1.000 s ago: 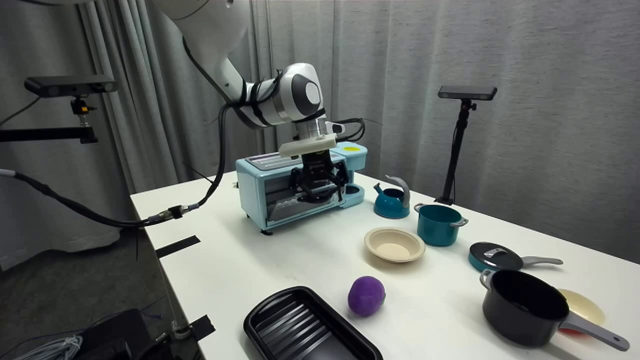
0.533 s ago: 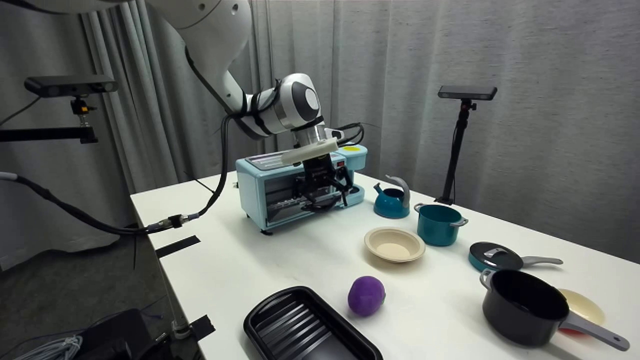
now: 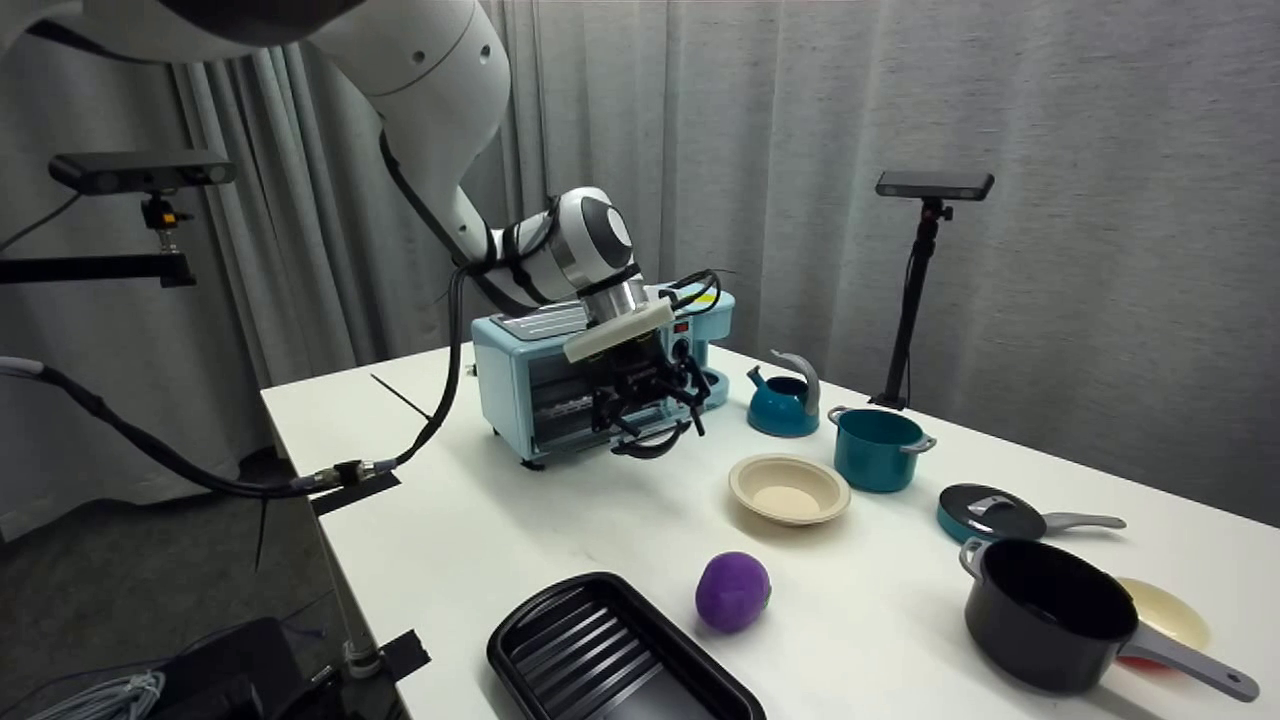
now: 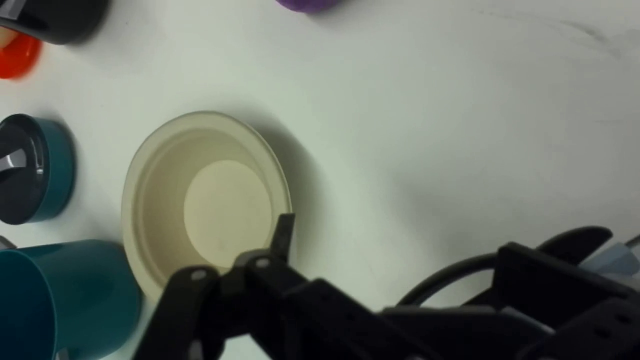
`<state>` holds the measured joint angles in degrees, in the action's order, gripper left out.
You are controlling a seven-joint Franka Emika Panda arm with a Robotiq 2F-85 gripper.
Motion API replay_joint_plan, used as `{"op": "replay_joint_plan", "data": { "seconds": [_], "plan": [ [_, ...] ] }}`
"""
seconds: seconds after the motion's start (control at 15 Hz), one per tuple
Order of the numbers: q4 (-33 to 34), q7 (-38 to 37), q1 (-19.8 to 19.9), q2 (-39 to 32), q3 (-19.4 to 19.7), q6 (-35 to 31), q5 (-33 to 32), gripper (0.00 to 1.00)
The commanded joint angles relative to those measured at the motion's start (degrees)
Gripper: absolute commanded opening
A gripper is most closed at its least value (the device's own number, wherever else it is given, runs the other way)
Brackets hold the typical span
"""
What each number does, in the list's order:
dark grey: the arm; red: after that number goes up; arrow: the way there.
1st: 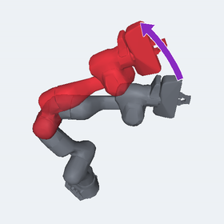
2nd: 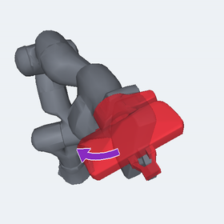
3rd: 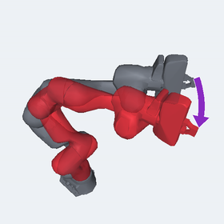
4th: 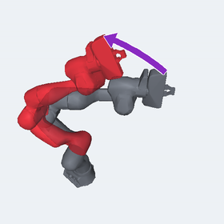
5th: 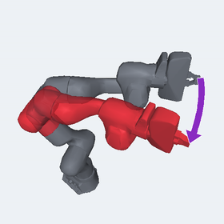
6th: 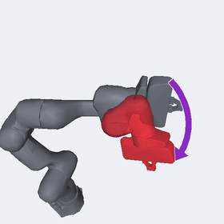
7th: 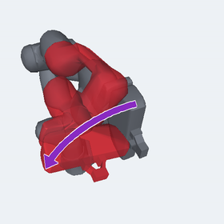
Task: Open and close the oven
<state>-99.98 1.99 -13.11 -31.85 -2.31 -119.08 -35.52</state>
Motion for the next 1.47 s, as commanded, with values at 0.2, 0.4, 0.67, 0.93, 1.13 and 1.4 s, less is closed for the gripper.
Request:
{"op": "replay_joint_plan", "data": {
  "seconds": [0.2,0.4,0.67,0.93,1.13,1.4],
  "plan": [
    [2.62,-3.68,-3.27,-4.85,0.65,3.42,-5.76,1.00],
    [3.52,-4.34,-3.94,-6.34,0.55,4.64,-7.99,1.00],
    [4.13,-4.38,-3.82,-6.72,0.11,5.54,-8.36,1.00],
    [3.49,-3.61,-2.97,-5.33,-1.09,4.49,-6.35,1.00],
    [3.35,-2.95,-1.99,-3.92,-2.45,3.02,-3.33,1.00],
    [3.36,-3.28,-2.02,-2.65,-3.56,1.48,1.40,1.00]
  ]
}}
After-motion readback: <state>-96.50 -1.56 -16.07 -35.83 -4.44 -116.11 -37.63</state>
